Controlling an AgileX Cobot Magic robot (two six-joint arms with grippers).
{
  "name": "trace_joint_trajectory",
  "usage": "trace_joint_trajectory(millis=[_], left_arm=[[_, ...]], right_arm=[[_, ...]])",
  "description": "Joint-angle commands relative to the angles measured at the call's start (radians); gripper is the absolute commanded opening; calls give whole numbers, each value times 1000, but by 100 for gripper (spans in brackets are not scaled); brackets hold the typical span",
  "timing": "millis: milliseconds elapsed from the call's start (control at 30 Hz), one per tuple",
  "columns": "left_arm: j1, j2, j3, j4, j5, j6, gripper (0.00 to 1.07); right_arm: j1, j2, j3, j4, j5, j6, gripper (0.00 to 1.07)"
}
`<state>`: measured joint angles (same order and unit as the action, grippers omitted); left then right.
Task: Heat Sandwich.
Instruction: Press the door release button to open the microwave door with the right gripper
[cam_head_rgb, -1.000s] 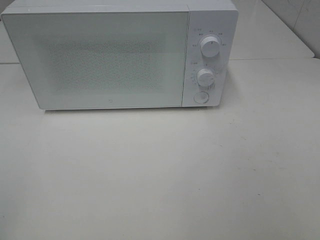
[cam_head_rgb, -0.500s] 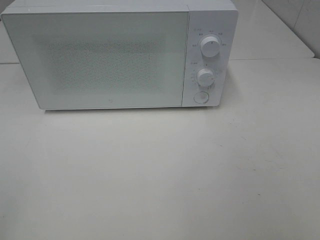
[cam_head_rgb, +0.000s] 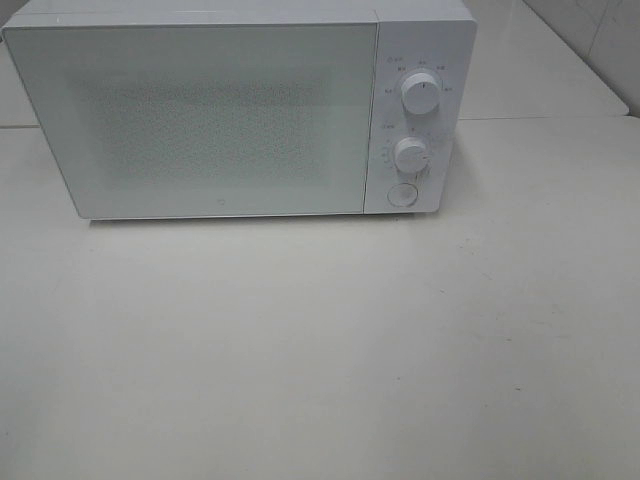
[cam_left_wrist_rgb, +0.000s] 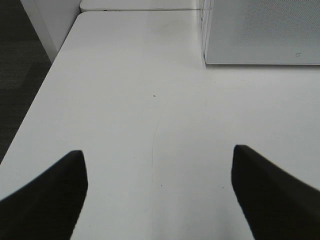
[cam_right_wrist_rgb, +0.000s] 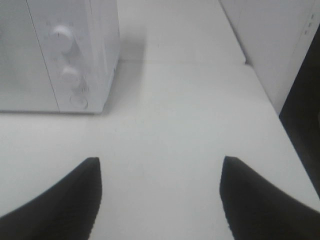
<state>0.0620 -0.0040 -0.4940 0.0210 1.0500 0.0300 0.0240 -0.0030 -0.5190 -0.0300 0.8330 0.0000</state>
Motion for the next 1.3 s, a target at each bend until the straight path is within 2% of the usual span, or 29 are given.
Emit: trace_joint_trajectory(millis=[33, 400, 467, 667, 867, 1000, 1133, 1300], left_arm=[[0, -5, -5, -1, -5, 2, 74], [0, -5, -5, -1, -5, 2, 74], [0, -5, -5, -1, -5, 2, 74], [0, -5, -5, -1, -5, 2, 74], [0, -5, -5, -1, -5, 2, 74], [0, -5, -5, -1, -5, 2, 74], [0, -5, -5, -1, -5, 2, 74], [0, -5, -5, -1, -5, 2, 74]], right_arm=[[-6, 38, 2, -9, -162, 0, 67], [-6, 274, 39, -8, -515, 0, 67], [-5, 336, 58, -8, -630, 0, 67], [39, 453, 101, -8, -857, 0, 67], [61, 566, 103, -8, -964, 0, 67], [61, 715, 103, -8, -1047, 0, 67], [61, 779, 103, -9, -1064, 0, 66], [133, 870, 103, -10, -1127, 0, 60]])
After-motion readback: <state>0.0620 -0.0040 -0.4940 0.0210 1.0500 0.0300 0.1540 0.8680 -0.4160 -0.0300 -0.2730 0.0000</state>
